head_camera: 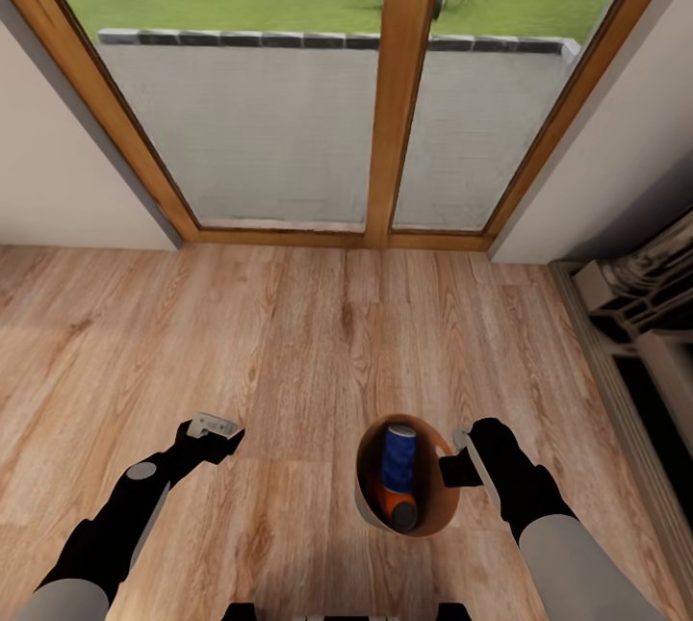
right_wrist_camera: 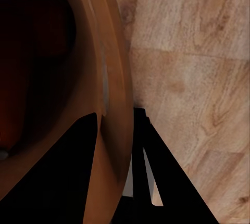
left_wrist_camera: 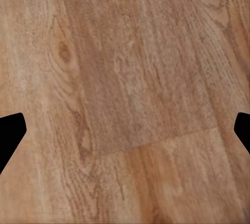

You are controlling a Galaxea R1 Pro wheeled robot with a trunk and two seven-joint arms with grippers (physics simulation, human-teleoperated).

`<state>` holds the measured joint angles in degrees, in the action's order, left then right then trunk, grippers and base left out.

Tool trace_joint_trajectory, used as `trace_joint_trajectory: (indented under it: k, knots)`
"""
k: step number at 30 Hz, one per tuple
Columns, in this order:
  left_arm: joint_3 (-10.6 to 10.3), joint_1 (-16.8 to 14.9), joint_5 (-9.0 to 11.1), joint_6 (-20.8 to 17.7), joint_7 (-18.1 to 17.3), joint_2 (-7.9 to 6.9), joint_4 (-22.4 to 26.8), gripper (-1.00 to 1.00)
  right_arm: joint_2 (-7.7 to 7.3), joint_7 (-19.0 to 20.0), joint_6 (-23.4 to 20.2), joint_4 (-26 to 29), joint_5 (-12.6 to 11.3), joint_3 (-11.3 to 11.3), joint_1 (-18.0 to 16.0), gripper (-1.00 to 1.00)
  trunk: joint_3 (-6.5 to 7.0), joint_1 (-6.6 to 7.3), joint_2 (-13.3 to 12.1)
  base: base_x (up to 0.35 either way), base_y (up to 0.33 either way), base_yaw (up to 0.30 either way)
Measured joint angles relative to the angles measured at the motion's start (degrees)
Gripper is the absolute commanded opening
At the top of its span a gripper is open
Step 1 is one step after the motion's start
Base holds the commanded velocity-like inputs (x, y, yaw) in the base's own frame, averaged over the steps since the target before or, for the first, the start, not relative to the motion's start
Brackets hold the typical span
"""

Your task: Put the three can of soda from the living room inside the tash can in the kitchen.

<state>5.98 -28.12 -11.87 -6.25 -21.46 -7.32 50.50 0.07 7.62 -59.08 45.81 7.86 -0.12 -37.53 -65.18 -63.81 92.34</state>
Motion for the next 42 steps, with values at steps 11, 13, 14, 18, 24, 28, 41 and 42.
trace_joint_trajectory:
  k: [11, 13, 14, 18, 24, 28, 41, 42]
  knots:
    - [0.0, -0.01, -0.08, 0.01, 0.01, 1.08, -0.03, 1.0, 0.08, 0.01, 0.24, -0.01, -0.24, 0.26, 0.0, -1.0, -0.9, -1.1, 2.02, 0.0, 0.0, 0.0]
    - [0.0, -0.01, -0.08, 0.01, 0.01, 1.12, -0.04, 1.0, 0.09, 0.01, 0.25, -0.01, -0.31, 0.28, 0.0, -1.0, -1.26, -1.54, 2.81, 0.0, 0.0, 0.0]
    - [0.0, -0.01, -0.08, 0.01, 0.01, 1.14, -0.05, 1.0, 0.09, -0.01, 0.25, -0.01, -0.22, 0.31, 0.01, -1.0, -1.44, -1.76, 3.21, 0.0, 0.0, 0.0]
    - [0.0, -0.01, -0.08, 0.01, 0.01, 1.16, -0.05, 1.0, 0.14, -0.04, 0.26, -0.01, 0.14, 0.37, 0.0, -1.0, -1.98, -2.42, 4.43, 0.0, 0.0, 0.0]
    - [0.0, -0.01, -0.08, 0.01, 0.01, 1.16, -0.05, 1.0, 0.17, 0.0, 0.3, -0.01, -0.25, 0.4, 0.0, -1.0, -1.98, -2.42, 4.43, 0.0, 0.0, 0.0]
    - [0.0, -0.01, -0.08, 0.01, 0.01, 1.17, -0.08, 1.0, 0.18, -0.02, 0.31, -0.01, -0.11, 0.43, 0.0, -1.0, -2.33, -2.85, 5.21, 0.0, 0.0, 0.0]
    - [0.0, -0.01, -0.16, 0.06, 0.01, 1.17, -0.14, 1.0, 0.26, -0.01, 0.33, -0.01, -0.15, 0.47, 0.0, -1.0, -3.42, -4.18, 7.63, 0.0, 0.0, 0.0]
    - [0.0, -0.01, -0.16, 0.07, 0.01, 1.17, -0.14, 1.0, 0.26, -0.01, 0.33, -0.01, -0.12, 0.47, 0.0, -1.0, -3.42, -4.18, 7.63, 0.0, 0.0, 0.0]
